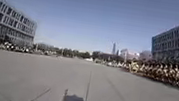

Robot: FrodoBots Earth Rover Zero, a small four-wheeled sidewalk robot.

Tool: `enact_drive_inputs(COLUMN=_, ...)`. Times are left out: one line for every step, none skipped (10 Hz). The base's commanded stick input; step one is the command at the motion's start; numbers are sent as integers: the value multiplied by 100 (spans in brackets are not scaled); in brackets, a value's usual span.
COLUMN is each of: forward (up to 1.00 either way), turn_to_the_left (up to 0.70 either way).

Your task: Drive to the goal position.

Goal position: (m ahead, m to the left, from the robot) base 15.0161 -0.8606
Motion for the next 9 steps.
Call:
enact_drive_inputs(forward=100, turn_to_the_left=2)
enact_drive_inputs(forward=100, turn_to_the_left=2)
enact_drive_inputs(forward=100, turn_to_the_left=2)
enact_drive_inputs(forward=100, turn_to_the_left=2)
enact_drive_inputs(forward=100, turn_to_the_left=2)
enact_drive_inputs(forward=100, turn_to_the_left=2)
enact_drive_inputs(forward=100, turn_to_the_left=2)
enact_drive_inputs(forward=100, turn_to_the_left=2)
enact_drive_inputs(forward=100, turn_to_the_left=2)
